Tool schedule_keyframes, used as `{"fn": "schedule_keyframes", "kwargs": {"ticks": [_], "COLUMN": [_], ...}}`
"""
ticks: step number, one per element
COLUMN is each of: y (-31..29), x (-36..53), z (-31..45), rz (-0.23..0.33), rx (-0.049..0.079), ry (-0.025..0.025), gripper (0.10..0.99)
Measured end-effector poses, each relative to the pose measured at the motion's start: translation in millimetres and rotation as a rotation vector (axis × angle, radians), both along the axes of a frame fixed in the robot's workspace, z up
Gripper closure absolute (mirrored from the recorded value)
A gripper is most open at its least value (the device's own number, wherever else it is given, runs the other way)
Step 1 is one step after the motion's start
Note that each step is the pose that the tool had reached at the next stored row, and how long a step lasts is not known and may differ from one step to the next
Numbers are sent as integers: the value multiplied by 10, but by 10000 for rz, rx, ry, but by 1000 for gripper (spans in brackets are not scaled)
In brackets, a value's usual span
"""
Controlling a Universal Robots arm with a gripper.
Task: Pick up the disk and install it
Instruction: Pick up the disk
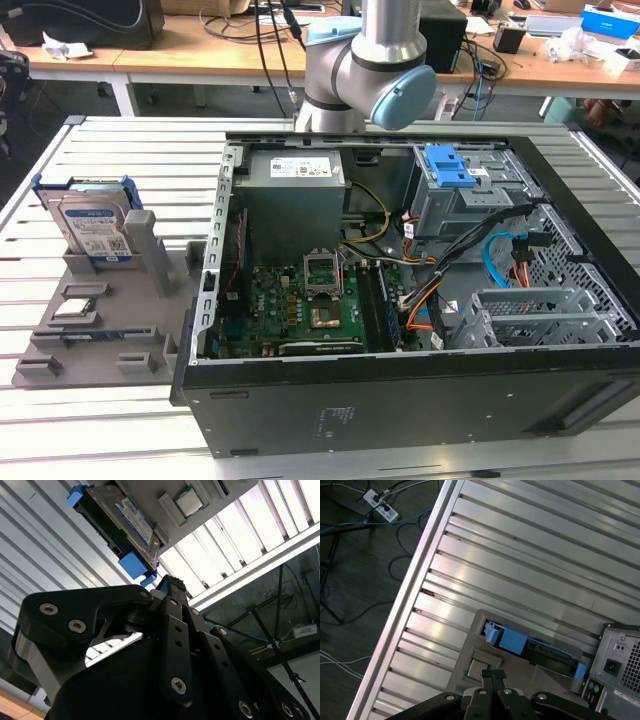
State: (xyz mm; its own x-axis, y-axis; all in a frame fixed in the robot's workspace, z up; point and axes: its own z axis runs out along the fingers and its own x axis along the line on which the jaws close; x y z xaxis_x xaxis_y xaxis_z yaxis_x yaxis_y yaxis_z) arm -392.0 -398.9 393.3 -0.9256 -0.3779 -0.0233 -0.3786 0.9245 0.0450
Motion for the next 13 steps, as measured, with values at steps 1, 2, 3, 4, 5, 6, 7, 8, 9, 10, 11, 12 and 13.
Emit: {"fn": "schedule_keyframes", "kwargs": {"ticks": [1,2,3,4,5,6,7,8,9,10,11,12,13], "y": [0,0,0,0,0,0,0,0,0,0,0,0,0], "x": [0,0,0,0,0,0,0,0,0,0,0,0,0], "z": [0,0,0,0,0,0,0,0,0,0,0,0,0], "rz": [57,157,225,287,347,463,527,587,677,729,798,870,927], "rx": [0,0,0,0,0,1,0,0,0,1,1,0,1], "ry": [0,0,0,0,0,0,-1,0,0,0,0,0,0], "gripper": [980,980,980,980,980,980,980,980,980,980,980,980,980]}}
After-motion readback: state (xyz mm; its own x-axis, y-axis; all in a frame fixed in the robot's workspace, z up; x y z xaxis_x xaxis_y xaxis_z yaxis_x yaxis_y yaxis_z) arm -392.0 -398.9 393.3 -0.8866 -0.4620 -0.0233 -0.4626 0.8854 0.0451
